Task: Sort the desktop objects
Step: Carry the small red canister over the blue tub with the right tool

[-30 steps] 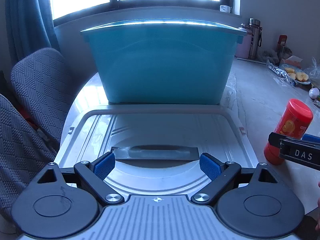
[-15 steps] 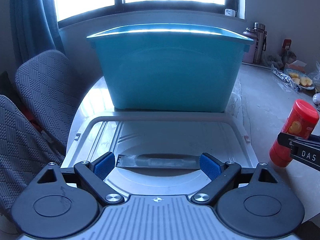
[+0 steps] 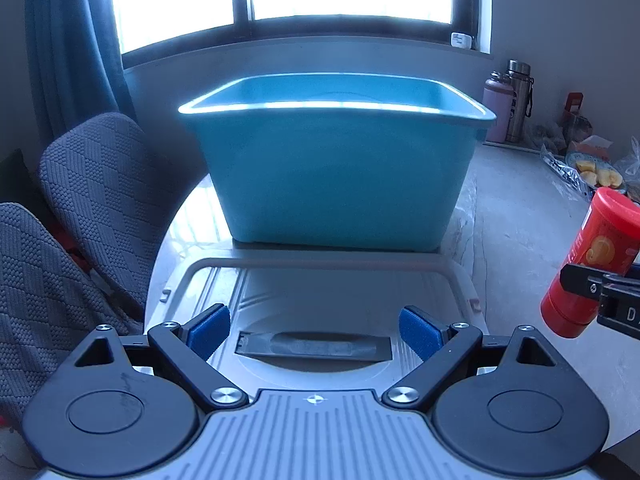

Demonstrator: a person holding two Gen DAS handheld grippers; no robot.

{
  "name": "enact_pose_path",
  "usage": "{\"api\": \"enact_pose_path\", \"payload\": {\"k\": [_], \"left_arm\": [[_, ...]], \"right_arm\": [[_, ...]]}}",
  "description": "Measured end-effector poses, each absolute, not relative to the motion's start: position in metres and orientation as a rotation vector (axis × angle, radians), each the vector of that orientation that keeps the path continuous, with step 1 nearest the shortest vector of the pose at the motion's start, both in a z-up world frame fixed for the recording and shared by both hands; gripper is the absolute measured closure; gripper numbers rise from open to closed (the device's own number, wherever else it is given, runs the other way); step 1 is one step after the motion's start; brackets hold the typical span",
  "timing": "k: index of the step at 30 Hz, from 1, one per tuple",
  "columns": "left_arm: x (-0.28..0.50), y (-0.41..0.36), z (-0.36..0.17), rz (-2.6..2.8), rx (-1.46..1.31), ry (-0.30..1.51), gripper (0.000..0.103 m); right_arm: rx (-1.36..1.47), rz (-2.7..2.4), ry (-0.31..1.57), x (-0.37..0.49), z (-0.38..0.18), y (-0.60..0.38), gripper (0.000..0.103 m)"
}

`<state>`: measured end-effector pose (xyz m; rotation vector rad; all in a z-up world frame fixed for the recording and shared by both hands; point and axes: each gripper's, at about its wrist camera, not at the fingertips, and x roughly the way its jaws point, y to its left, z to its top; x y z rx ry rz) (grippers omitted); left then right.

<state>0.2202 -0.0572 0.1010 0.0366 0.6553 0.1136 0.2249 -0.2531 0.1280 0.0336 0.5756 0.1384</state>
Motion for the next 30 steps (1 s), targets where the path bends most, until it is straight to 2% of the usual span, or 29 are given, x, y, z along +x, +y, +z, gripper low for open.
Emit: {"api": "enact_pose_path", "payload": {"k": [18, 30], "left_arm": [[0.245, -0.044, 0.192, 0.147, 0.076, 0.609, 0.010], [0.296, -0.002, 0.215, 0.107, 0.042, 0.611, 0.010]], "right_arm": [[0.031, 0.243, 0.441, 0.261, 0.220, -0.226, 0.055], [0.027, 0.238, 0.376, 0.335, 0.252, -0.186, 0.055]]}}
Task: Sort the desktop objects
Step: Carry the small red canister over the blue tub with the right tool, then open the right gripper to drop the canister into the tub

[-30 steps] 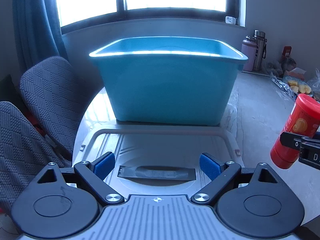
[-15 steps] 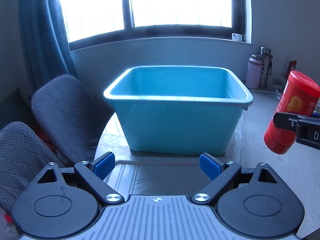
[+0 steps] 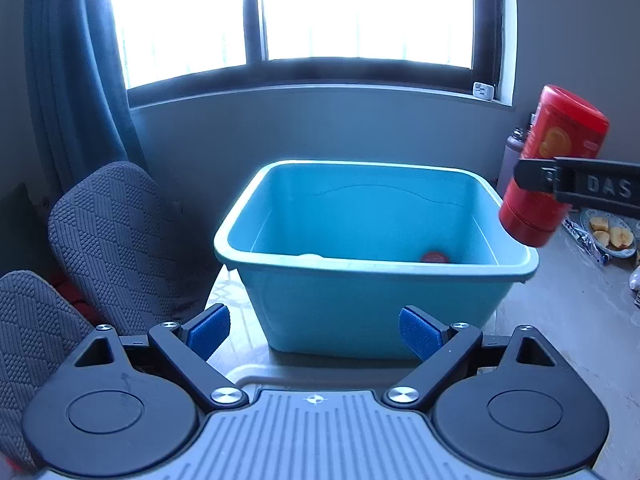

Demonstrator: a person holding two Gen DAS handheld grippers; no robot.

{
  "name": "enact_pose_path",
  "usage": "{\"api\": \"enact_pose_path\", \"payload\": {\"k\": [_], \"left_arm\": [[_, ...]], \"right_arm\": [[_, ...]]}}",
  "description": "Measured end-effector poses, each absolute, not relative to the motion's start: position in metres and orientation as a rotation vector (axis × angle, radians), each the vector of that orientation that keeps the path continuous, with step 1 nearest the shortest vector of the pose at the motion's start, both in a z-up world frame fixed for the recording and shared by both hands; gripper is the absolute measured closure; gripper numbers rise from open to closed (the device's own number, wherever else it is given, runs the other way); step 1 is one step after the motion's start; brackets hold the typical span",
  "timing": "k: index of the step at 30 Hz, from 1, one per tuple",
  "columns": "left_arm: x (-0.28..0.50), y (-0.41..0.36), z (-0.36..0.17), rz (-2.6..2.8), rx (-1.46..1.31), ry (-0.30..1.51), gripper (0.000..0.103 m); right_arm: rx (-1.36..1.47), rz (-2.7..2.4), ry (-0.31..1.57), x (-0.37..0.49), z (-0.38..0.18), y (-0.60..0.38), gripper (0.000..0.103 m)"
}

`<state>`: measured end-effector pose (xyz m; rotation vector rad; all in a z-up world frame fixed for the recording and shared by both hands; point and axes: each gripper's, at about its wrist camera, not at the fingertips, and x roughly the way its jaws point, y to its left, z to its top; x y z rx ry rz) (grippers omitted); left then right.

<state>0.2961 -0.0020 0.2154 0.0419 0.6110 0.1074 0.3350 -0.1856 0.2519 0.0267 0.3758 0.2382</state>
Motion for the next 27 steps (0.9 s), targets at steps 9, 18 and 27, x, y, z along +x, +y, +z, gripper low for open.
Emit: {"api": "enact_pose_path", "payload": {"k": [9, 18, 27], "left_arm": [[0.322, 0.028, 0.214, 0.086, 0.031, 0.627, 0.010], [0.334, 0.048, 0.201, 0.066, 0.022, 0.656, 0.010], [0.344, 0.063, 0.190, 0.044, 0.012, 0.684, 0.010]], "right_arm": [[0.028, 0.228, 0.411, 0.395, 0.247, -0.151, 0.055], [0.007, 0.214, 0.502, 0.435, 0.220, -0.122, 0.055], [-0.004, 0.153, 0.633, 0.461, 0.193, -0.104, 0.042]]}}
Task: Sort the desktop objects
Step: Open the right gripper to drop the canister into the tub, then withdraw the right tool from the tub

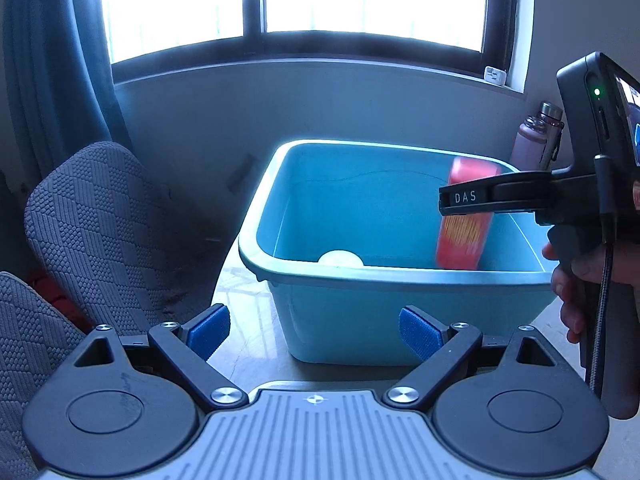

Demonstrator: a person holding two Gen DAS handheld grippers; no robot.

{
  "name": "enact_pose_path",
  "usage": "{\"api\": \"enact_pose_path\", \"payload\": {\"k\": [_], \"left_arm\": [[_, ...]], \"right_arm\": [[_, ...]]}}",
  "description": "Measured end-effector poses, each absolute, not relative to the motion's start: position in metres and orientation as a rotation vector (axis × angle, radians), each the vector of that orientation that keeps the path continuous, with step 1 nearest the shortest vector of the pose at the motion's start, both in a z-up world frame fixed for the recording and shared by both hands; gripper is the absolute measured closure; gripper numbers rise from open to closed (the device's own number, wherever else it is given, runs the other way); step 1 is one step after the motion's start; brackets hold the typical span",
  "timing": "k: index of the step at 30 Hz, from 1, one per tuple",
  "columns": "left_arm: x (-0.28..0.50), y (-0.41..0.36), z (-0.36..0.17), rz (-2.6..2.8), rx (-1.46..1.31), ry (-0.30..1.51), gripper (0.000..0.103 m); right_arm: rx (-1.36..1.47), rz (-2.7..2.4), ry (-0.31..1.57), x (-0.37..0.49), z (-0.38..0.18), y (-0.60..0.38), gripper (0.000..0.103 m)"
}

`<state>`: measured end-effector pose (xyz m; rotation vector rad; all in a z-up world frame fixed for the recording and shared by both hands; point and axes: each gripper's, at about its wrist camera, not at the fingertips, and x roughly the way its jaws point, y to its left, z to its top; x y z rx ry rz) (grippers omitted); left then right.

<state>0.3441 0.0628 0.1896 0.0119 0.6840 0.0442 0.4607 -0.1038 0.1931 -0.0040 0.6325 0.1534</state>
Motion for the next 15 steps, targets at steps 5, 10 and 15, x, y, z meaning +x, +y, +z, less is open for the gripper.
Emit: {"api": "enact_pose_path", "payload": {"k": [5, 10, 15], "left_arm": [[0.350, 0.067, 0.185, 0.031, 0.011, 0.701, 0.010], [0.353, 0.067, 0.182, 0.016, 0.014, 0.706, 0.010], [0.353, 0.068, 0.184, 0.015, 0.017, 0.707, 0.010]], "right_arm": [[-0.004, 0.143, 0.590, 0.457, 0.199, -0.102, 0.029], [-0.012, 0.133, 0.580, 0.455, 0.203, -0.103, 0.029], [-0.020, 0.121, 0.580, 0.451, 0.208, -0.107, 0.029]]}}
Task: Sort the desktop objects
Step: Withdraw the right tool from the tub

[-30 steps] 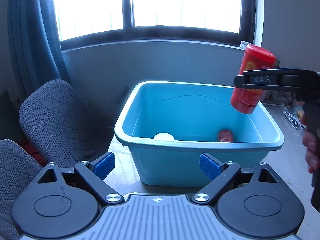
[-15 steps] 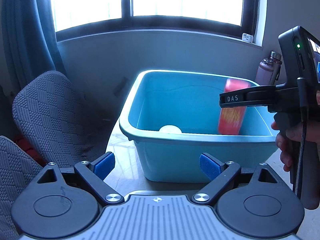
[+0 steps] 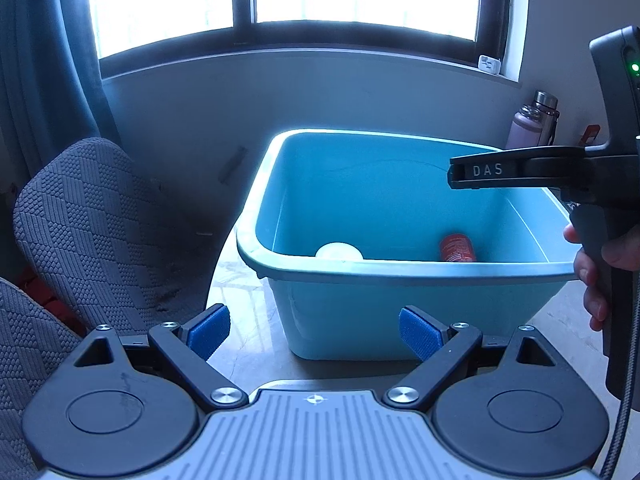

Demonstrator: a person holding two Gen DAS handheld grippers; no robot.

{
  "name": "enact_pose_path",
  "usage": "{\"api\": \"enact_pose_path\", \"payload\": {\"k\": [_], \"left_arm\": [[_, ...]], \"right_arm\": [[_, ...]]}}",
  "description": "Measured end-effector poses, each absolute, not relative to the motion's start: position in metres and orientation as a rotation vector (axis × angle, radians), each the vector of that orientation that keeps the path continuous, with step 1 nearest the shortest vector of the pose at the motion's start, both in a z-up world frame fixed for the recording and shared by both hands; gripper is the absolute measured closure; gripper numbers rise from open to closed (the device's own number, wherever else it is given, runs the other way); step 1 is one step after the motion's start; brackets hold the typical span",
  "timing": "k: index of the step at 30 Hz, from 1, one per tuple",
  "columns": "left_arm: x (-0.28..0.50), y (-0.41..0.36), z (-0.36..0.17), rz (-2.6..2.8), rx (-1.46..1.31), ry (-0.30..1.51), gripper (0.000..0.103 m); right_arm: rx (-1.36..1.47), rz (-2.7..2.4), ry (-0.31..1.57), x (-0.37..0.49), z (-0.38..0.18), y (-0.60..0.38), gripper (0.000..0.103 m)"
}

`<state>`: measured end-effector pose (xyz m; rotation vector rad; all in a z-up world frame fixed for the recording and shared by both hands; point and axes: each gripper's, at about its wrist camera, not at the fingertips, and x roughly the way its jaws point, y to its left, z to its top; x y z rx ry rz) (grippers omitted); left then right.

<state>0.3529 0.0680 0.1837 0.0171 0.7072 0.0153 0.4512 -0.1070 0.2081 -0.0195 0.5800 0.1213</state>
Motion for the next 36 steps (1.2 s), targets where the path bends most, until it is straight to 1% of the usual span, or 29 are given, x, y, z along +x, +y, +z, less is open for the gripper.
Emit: {"api": "enact_pose_path", "payload": {"k": [18, 36], "left_arm": [[0.331, 0.054, 0.191, -0.009, 0.011, 0.728, 0.010], [0.282, 0.052, 0.170, -0.027, -0.010, 0.791, 0.010]], "right_arm": [[0.001, 0.071, 0.642, 0.403, 0.220, -0.143, 0.029], [0.019, 0.043, 0.725, 0.339, 0.200, -0.164, 0.028]]}}
